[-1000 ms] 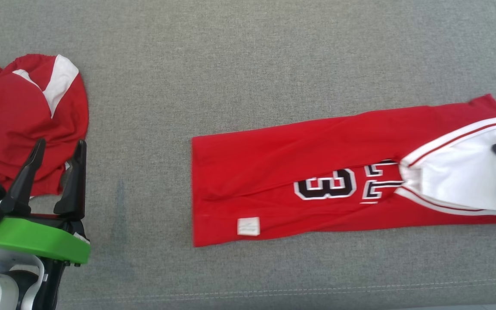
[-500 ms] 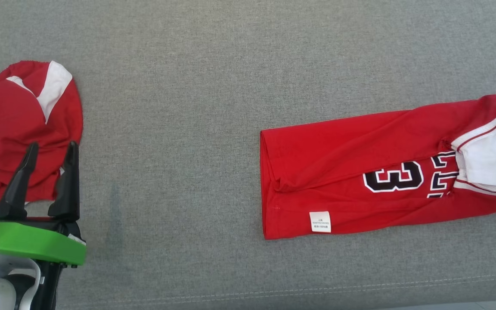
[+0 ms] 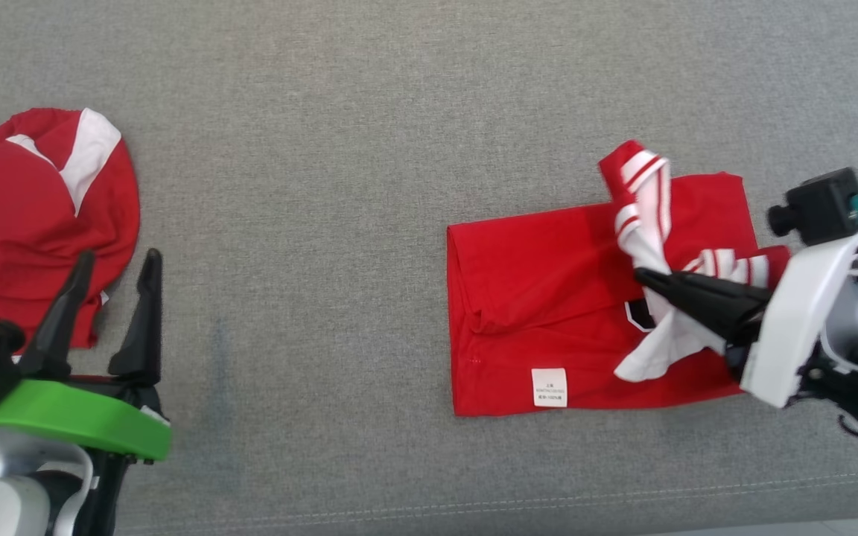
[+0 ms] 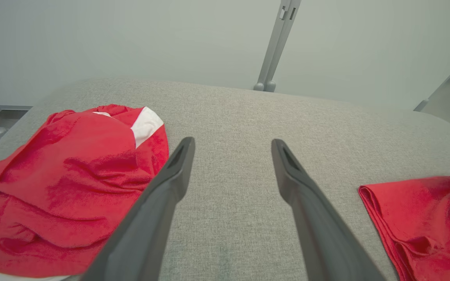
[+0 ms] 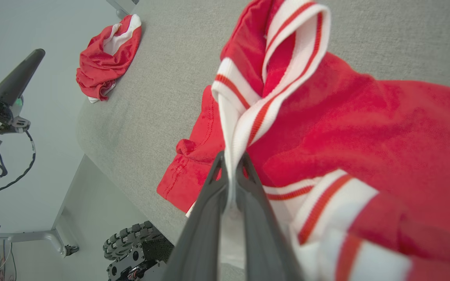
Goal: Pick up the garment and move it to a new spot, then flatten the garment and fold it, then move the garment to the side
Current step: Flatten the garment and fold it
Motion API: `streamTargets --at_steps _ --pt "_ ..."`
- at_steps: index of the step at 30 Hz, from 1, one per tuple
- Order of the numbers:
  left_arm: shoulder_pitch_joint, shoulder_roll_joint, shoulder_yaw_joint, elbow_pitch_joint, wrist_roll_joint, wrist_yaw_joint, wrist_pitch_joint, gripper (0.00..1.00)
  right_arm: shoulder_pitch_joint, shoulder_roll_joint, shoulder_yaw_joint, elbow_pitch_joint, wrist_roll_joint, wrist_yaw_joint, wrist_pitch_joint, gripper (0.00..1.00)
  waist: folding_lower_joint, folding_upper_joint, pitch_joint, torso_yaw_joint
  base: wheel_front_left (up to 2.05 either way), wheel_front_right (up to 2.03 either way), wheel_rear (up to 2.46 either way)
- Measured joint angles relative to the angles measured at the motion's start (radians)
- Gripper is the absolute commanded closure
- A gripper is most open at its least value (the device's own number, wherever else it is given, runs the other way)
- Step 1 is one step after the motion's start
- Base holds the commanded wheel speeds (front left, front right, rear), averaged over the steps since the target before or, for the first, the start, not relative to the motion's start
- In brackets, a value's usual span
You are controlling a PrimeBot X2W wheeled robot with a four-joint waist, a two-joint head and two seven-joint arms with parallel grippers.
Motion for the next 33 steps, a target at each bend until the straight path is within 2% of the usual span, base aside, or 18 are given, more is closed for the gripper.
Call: streamTargets --at_steps 11,17,18,19,20,25,28,31,33 --pt "-0.04 -0.012 -0.046 0.041 0.0 -0.016 0.01 0.0 -0.017 0.172 0.126 0.112 -0.159 -0.087 -0.053 1.0 0.0 0.0 -0.006 0.053 0.0 0.0 0.0" --pt "-0.049 -0.021 -0.052 0.062 0.0 -0.019 0.01 0.0 -0.054 0.249 0.176 0.199 -0.213 -0.105 -0.073 1.0 0.0 0.0 -0.011 0.083 0.0 0.0 0.0" --pt "-0.049 -0.022 -0.052 0.066 0.0 -0.019 0.01 0.0 -0.059 0.261 0.182 0.213 -0.224 -0.11 -0.079 0.93 0.0 0.0 -0.013 0.086 0.0 0.0 0.0" --pt "-0.049 -0.023 -0.052 0.07 0.0 -0.019 0.01 0.0 -0.063 0.272 0.188 0.227 -0.232 -0.113 -0.08 0.55 0.0 0.0 -0.015 0.089 0.0 0.0 0.0" --pt "-0.049 -0.024 -0.05 0.075 0.0 -0.019 0.01 0.0 -0.067 0.283 0.194 0.238 -0.233 -0.113 -0.081 0.0 0.0 0.0 -0.018 0.091 0.0 0.0 0.0" --pt "-0.048 -0.023 -0.035 0.088 0.0 -0.019 0.009 0.0 -0.102 0.366 0.226 0.264 -0.245 -0.111 -0.115 0.0 0.0 0.0 -0.03 0.09 0.0 0.0 0.0" --pt "-0.048 -0.017 -0.015 0.088 0.0 -0.019 0.005 0.0 -0.122 0.404 0.236 0.254 -0.24 -0.091 -0.129 0.0 0.0 0.0 -0.035 0.077 0.0 0.0 0.0" --pt "-0.047 -0.015 -0.013 0.089 0.0 -0.019 0.0 0.0 -0.123 0.41 0.207 0.234 -0.218 -0.085 -0.158 0.0 0.0 0.0 -0.043 0.062 0.0 0.0 0.0" --pt "-0.046 -0.015 -0.002 0.089 0.0 -0.019 -0.001 0.0 -0.123 0.388 0.171 0.224 -0.216 -0.087 -0.175 0.0 0.0 0.0 -0.049 0.052 0.0 0.0 0.0"
